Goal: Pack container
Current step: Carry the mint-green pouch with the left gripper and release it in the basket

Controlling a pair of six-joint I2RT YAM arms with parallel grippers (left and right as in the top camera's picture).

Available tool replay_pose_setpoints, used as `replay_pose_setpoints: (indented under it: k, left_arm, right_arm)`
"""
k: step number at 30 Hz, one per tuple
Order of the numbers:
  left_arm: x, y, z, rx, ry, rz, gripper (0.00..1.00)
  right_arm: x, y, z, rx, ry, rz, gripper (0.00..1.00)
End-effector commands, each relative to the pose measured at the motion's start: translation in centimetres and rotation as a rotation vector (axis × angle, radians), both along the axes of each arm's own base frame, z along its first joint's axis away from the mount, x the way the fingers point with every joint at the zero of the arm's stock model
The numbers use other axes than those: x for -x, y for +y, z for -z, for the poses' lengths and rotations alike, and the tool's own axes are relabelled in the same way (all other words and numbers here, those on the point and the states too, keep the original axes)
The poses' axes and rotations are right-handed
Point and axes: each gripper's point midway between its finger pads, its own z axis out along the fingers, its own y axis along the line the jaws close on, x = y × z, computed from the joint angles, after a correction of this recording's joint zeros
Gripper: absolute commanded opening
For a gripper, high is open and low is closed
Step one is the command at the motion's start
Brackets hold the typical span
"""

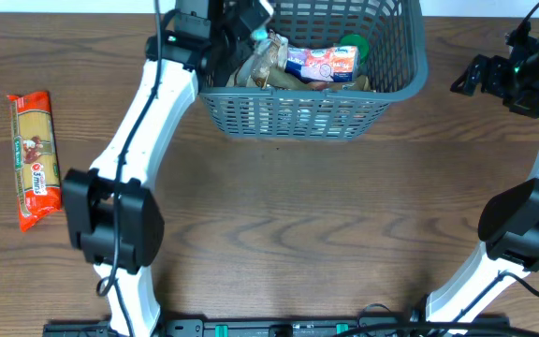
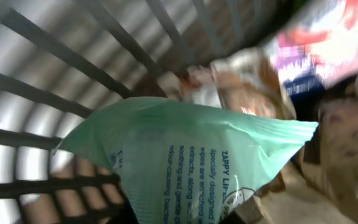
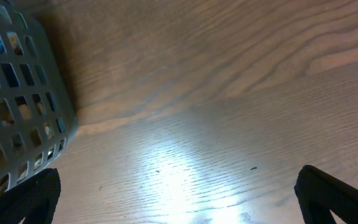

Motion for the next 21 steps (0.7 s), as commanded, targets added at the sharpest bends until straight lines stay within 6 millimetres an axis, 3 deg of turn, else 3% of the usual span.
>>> replay_pose_setpoints:
  k: [1,3,8,11,12,17,21]
  left_arm:
    - [0.1,0.2,0.1,-0.022,0.006,0.011,0.06]
    - [0.5,0.3,0.7,-0.031,0.034,0.011,0.10]
    - [1.2,0.5,1.3,-0.042,0.075,0.011,0.44]
    - [1.5,0.7,1.6,-0.048,0.092,0.011,0.90]
    - [1.6,0.7,1.6,-0.048,0.092,0.010,0.98]
    - [1.5,1.0,-1.2,-0.044,0.029,-0.005,0.99]
    - [0.1,3.2,-6.4,-0.120,-0.145,-0.091,0.98]
  right_arm:
    - [-0.1,0.5,0.1,-0.005,-0.001,-0.023,0.99]
    - [-0.2,0.4,0.1,-0.004,-0.004,-0.023,0.99]
    - [-0.2,0.4,0.1,-0.003,-0.005,-0.024,0.99]
    - [-0.2,0.4,0.1,-0.003,-0.005,-0.024,0.99]
    - [-0.2,0.4,0.1,-0.003,-0.005,-0.024,0.99]
    - [-0.3,0.4,0.0,-0.002,-0.007,-0.024,0.99]
    - [-0.3,0.4,0.0,0.000,-0.008,-0.030,0.99]
